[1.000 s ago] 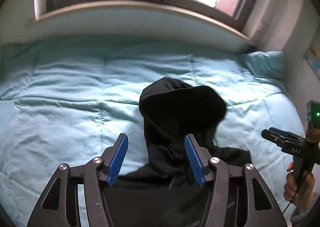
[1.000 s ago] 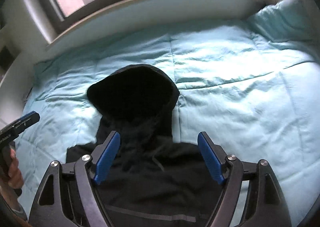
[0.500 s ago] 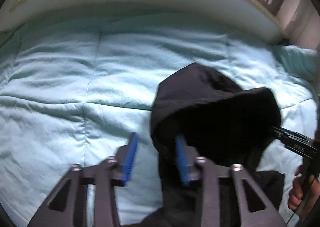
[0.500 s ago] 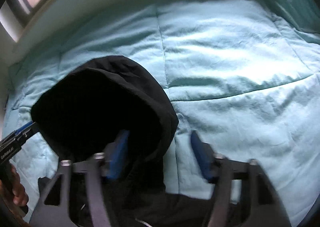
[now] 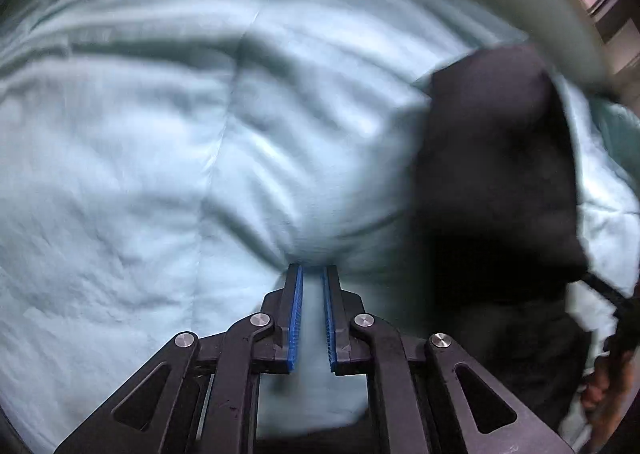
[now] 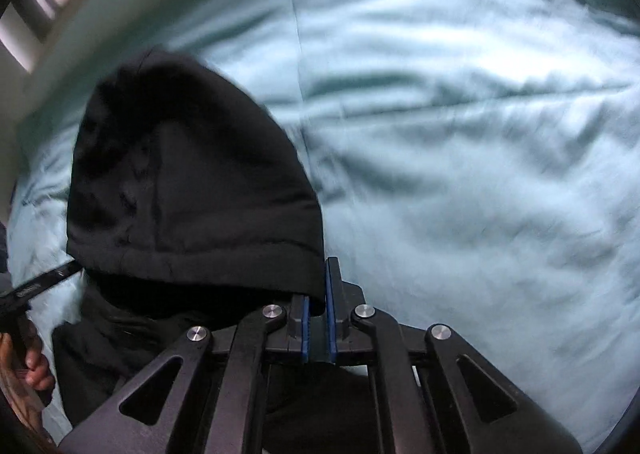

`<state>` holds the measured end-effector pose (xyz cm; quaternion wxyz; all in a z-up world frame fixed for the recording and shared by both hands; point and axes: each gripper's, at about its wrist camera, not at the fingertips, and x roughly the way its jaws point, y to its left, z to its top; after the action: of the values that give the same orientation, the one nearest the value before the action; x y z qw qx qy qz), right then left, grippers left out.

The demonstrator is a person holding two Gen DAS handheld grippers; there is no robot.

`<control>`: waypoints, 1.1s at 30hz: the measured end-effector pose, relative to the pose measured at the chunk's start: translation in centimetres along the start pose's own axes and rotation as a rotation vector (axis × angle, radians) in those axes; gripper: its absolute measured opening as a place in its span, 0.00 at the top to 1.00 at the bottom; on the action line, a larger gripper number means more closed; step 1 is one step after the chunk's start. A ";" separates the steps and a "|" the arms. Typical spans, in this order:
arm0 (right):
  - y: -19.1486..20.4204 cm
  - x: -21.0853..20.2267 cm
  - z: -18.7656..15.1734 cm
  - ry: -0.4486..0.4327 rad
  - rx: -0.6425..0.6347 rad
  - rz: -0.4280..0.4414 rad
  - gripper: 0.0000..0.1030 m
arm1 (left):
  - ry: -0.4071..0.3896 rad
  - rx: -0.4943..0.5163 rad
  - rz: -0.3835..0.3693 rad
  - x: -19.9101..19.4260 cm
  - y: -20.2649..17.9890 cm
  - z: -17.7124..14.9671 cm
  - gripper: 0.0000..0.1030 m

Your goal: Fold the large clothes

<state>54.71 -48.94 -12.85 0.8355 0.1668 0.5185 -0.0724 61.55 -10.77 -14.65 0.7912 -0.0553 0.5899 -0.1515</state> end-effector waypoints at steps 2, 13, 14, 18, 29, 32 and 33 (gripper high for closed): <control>-0.4 -0.1 0.0 -0.006 -0.001 0.029 0.93 | -0.028 -0.026 -0.063 -0.6 0.9 -0.4 0.91; -0.3 -8.0 -1.3 -0.091 -0.140 0.092 0.59 | -0.296 0.025 -0.152 -12.6 0.0 -0.1 0.90; 0.0 -9.2 -0.8 -0.127 -0.133 0.113 0.53 | -0.317 0.044 -0.164 -13.5 -1.2 0.2 0.89; 2.5 -10.5 2.2 -0.177 -0.106 0.191 0.52 | -0.308 0.119 -0.183 -12.4 -6.1 3.8 0.87; 4.6 4.0 1.6 0.094 -0.205 0.042 0.54 | 0.042 0.249 -0.116 2.7 -7.2 1.7 0.87; 3.8 4.0 1.3 0.064 -0.176 0.074 0.54 | 0.038 0.155 -0.188 2.7 -5.7 2.1 0.87; 3.6 3.7 1.5 0.069 -0.165 0.083 0.54 | 0.031 0.146 -0.201 2.4 -5.4 2.2 0.87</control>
<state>58.73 -45.89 -14.82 0.8304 0.1211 0.5437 0.0108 63.28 -16.82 -14.73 0.7646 -0.0539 0.5810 -0.2736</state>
